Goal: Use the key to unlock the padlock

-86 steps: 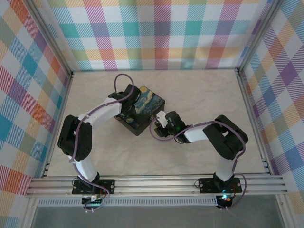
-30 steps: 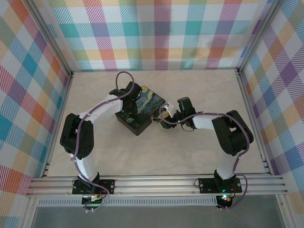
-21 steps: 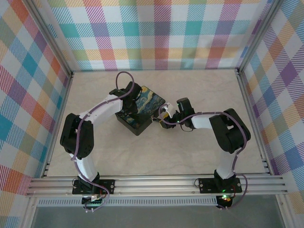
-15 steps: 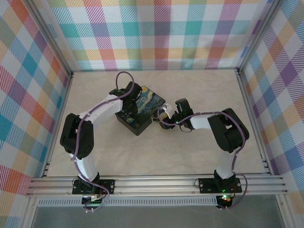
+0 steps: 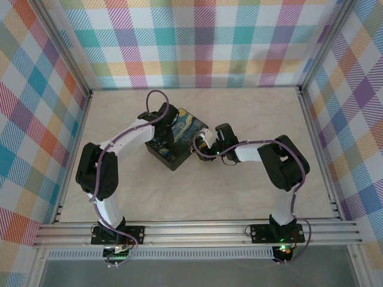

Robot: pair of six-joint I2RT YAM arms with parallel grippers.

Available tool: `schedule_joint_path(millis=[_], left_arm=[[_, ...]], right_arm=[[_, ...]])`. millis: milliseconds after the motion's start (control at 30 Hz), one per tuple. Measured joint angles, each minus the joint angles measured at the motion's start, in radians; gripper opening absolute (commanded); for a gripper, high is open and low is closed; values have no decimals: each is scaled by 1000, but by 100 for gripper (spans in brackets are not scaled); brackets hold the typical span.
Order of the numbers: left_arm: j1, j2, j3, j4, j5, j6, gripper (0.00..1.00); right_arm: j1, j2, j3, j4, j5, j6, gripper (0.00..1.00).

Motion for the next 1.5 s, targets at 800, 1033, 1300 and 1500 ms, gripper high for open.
schedule_joint_path(millis=[800,1033,1300,1500], left_arm=[[2,0,0,-2,0,-1,57],[14,0,15,-32,-21,-17,61],[69,0,34,-29,-90,-2,61],[100,4,26,34,-112,53,58]], right_arm=[[75,-68,-45,-12,61,43,12],[101,-81,-30,-69,139,257,11],[115,-85,0,-127,230,504,10],[148,-110,19,-196,363,673,11]])
